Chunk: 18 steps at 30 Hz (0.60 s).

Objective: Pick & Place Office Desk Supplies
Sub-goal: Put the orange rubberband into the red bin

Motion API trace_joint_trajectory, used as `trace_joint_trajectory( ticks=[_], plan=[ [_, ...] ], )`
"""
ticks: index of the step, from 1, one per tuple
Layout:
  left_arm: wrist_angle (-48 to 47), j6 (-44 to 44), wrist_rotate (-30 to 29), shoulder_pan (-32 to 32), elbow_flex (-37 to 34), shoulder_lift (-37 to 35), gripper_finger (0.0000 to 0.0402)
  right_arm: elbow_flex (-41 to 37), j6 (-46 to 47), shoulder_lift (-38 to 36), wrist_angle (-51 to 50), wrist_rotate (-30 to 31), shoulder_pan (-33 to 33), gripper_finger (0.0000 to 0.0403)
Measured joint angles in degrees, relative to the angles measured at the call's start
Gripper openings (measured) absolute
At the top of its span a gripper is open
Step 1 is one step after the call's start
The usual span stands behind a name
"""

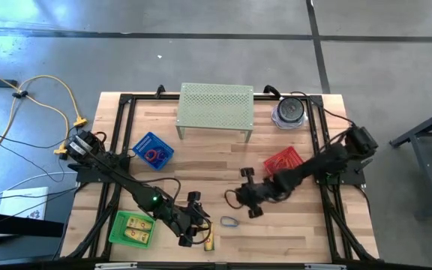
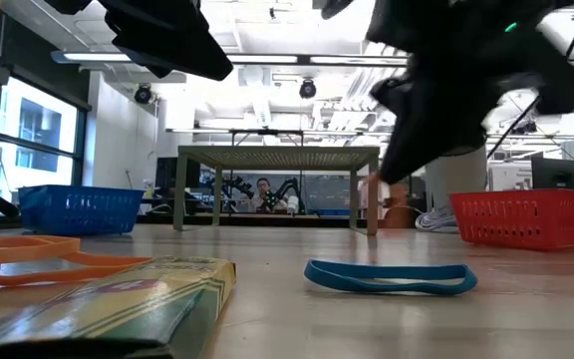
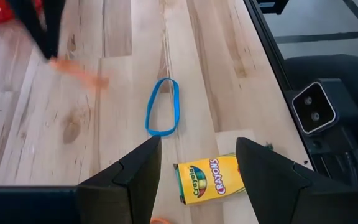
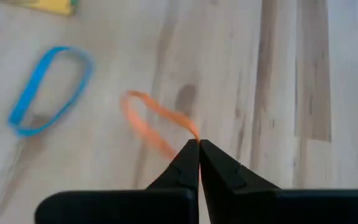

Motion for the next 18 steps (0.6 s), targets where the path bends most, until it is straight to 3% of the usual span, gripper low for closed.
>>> trace_joint_trajectory(
  ticks=[9, 18],
  plan=[
    [0.0, 0.0, 0.0, 0.0, 0.0, 0.0, 0.0199, 4.7, 12.7, -7.1, -20.6, 10.9, 7.0, 0.0002],
    [0.2, -0.6, 0.0, 0.0, 0.0, 0.0, 0.0199, 4.7, 42.3, -10.6, -52.0, 18.4, 6.9, 0.0002]
  ],
)
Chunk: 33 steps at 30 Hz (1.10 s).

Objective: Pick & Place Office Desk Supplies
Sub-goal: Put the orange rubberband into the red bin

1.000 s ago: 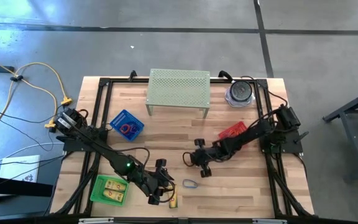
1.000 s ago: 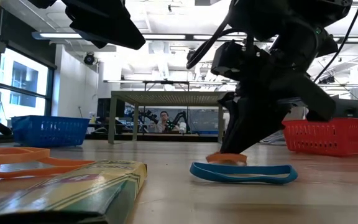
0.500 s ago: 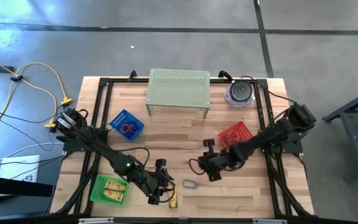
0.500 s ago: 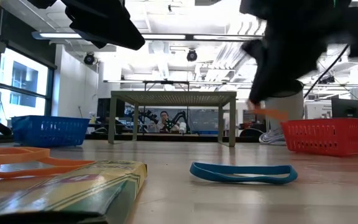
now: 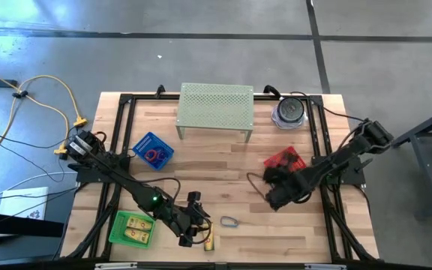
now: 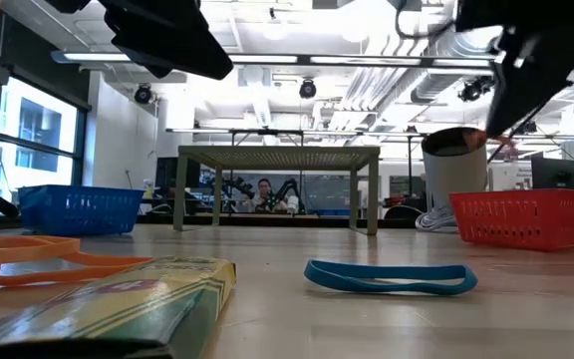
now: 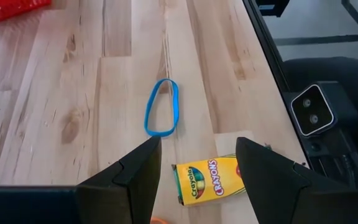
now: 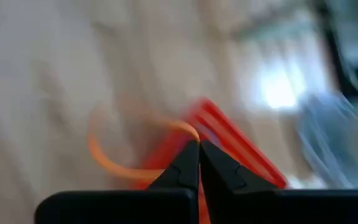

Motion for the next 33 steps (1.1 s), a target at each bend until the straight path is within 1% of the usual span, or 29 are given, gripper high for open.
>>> trace_joint_trajectory(
  ticks=[4, 7, 9, 13, 19, 23, 25, 29, 31, 33],
  plan=[
    [-1.5, -0.7, 0.1, 0.0, 0.0, -0.7, 0.0199, -1.2, 10.6, 0.0, -9.6, 0.5, -1.1, 0.0002],
    [-4.1, -2.1, 0.1, 0.0, 0.0, -2.6, 0.0199, -2.5, 14.9, 0.0, -11.3, 0.3, -1.8, 0.0002],
    [-6.2, -3.6, 0.1, -0.1, 0.0, -4.2, 0.0199, -3.3, 17.0, 0.0, -12.3, -1.2, -2.2, 0.0002],
    [-11.8, -8.4, 0.1, -0.1, 0.0, -7.8, 0.0199, -5.9, 17.7, 0.0, -10.6, -2.6, -3.4, 0.0002],
    [-26.8, -19.4, 0.0, -0.4, 0.0, -12.9, 0.0199, -10.1, 17.4, 0.0, -7.3, -5.5, -5.9, 0.0002],
    [-33.0, -24.5, 0.4, -0.6, 0.0, -14.9, 0.0199, -12.3, 17.3, 0.0, -5.1, -5.5, -6.8, 0.0002],
    [-34.6, -27.0, 2.8, -0.8, 0.0, -15.4, 0.0199, -13.2, 17.6, 0.0, -3.6, -5.1, -6.9, 0.0002],
    [-36.7, -30.6, 10.7, -1.0, 0.0, -15.5, 0.0199, -13.7, 17.6, 0.0, -0.5, -5.4, -6.8, 0.0009],
    [-37.1, -31.3, 13.7, -1.2, 0.0, -15.5, 0.0199, -13.7, 17.5, 0.0, 0.7, -5.3, -6.8, 0.0021],
    [-38.0, -32.3, 15.2, -1.2, 0.0, -15.5, 0.0199, -13.7, 17.4, 0.0, 1.3, -5.3, -6.8, 0.0038]
  ],
)
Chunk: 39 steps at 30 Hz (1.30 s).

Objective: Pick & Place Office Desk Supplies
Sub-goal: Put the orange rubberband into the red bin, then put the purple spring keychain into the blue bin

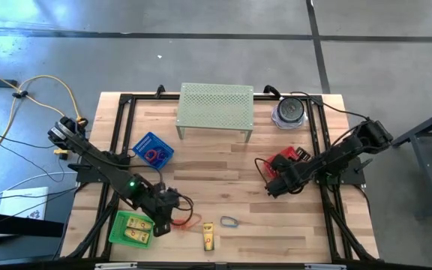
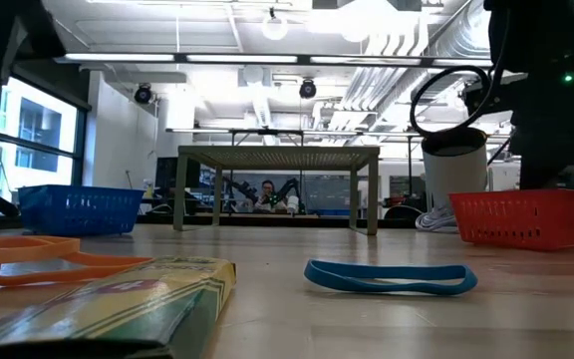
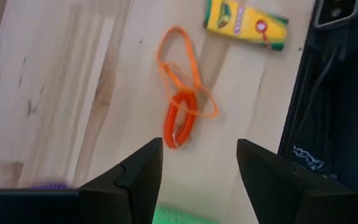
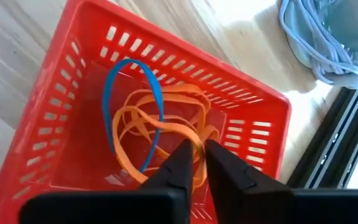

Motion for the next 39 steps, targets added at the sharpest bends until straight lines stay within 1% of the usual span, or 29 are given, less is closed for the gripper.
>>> trace_joint_trajectory(
  ticks=[3, 8, 12, 15, 18, 21, 23, 27, 33, 36, 39],
  plan=[
    [-1.2, -1.1, 0.9, 0.0, 0.0, 0.0, 0.0199, 0.0, 0.3, 0.0, 0.5, 0.1, 0.0, 0.0073],
    [-5.1, -1.7, 1.2, 1.2, 0.0, 0.0, 0.0199, 0.0, 0.6, 0.0, 1.5, -1.2, 0.0, 0.0146],
    [-10.7, -4.1, 1.1, 3.1, 0.0, 0.0, 0.0199, 0.0, 0.5, 0.0, 1.4, -1.4, 0.0, 0.0201],
    [-16.0, -6.4, 1.0, 4.4, 0.0, 0.0, 0.0199, 0.0, 0.4, 0.0, 1.4, -1.4, 0.0, 0.0226],
    [-21.0, -9.1, 0.9, 5.0, 0.0, 0.0, 0.0199, 0.0, 0.1, 0.0, 1.4, -1.4, 0.1, 0.0234],
    [-24.1, -11.9, 1.0, 5.0, 0.0, 0.0, 0.0199, 0.1, -0.1, 0.0, 1.5, -1.4, 0.0, 0.0235],
    [-25.2, -12.3, 0.8, 4.9, 0.0, 0.0, 0.0199, 0.1, -0.1, 0.0, 1.6, -1.8, 0.0, 0.0236],
    [-25.0, -13.9, -1.7, 5.2, -1.1, 0.0, 0.0199, 0.1, -0.3, 0.0, 1.6, -3.2, 0.0, 0.0236],
    [-25.0, -18.5, -0.6, 6.6, -3.7, 0.0, 0.0199, 1.2, -0.2, 0.0, -0.2, -3.4, 0.0, 0.0236],
    [-24.6, -18.7, -0.5, 6.2, -4.9, 0.0, 0.0199, 3.1, -0.2, 0.0, -2.2, -1.9, 0.1, 0.0236],
    [-23.0, -16.1, -0.7, 5.5, -5.7, 0.0, 0.0199, 5.5, -0.1, 0.0, -4.3, 0.0, 0.0, 0.0236]
  ],
)
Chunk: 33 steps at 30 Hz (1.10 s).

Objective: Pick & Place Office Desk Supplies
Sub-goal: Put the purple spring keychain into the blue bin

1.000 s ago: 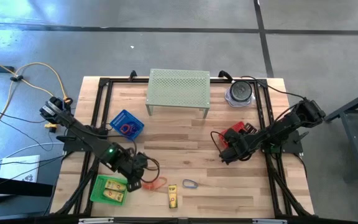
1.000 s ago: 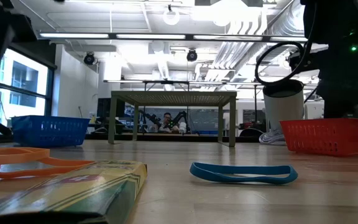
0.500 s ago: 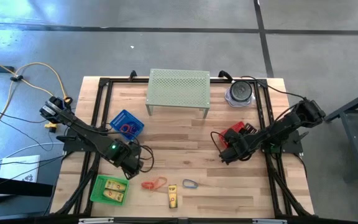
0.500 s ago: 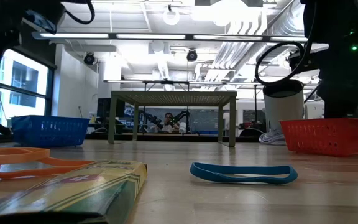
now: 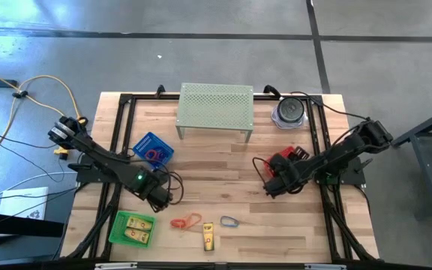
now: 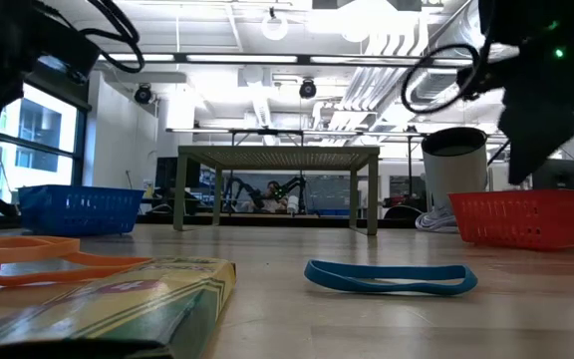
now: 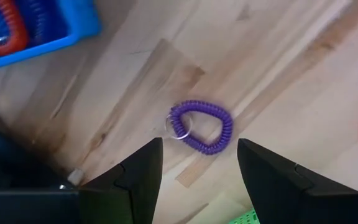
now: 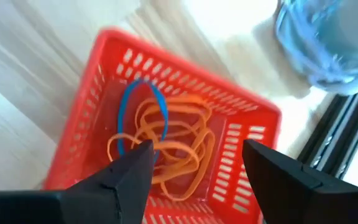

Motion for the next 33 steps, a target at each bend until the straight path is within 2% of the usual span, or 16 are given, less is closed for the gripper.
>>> trace_joint_trajectory(
  ticks=[5, 10, 13, 15, 19, 21, 27, 33],
  plan=[
    [3.5, 2.7, 0.0, -0.4, -0.5, 0.0, 0.0199, 3.0, 0.0, 0.0, -0.6, 0.7, 0.0, 0.0236],
    [5.7, 12.8, -4.6, -1.4, -0.5, 0.1, 0.0199, 4.3, 0.0, 0.0, 0.1, 0.3, 1.1, 0.0236],
    [5.6, 15.1, -4.5, -2.8, -0.6, 0.4, 0.0199, 4.6, 0.1, 0.0, 0.9, 0.3, 2.0, 0.0236],
    [5.6, 10.4, -4.2, -3.7, -0.7, 0.5, 0.0199, 4.6, 0.3, 0.0, 1.2, 0.3, 2.6, 0.0236],
    [7.0, -8.7, -4.6, -3.9, -0.7, 1.1, 0.0199, 4.6, 0.5, 0.0, 1.4, 0.3, 3.6, 0.0236],
    [7.9, -14.1, -4.8, -3.9, -0.7, 2.0, 0.0199, 4.6, 0.5, 0.0, 1.6, 0.2, 3.6, 0.0236],
    [11.9, -15.3, -0.7, -4.3, -0.7, 7.6, 0.0199, 4.6, 0.5, 0.0, 2.6, 0.1, 3.6, 0.0236],
    [11.8, -14.1, 3.3, -2.5, -0.7, 11.4, 0.0199, 4.6, 0.5, 0.0, 3.5, 0.1, 3.6, 0.0236]
  ],
)
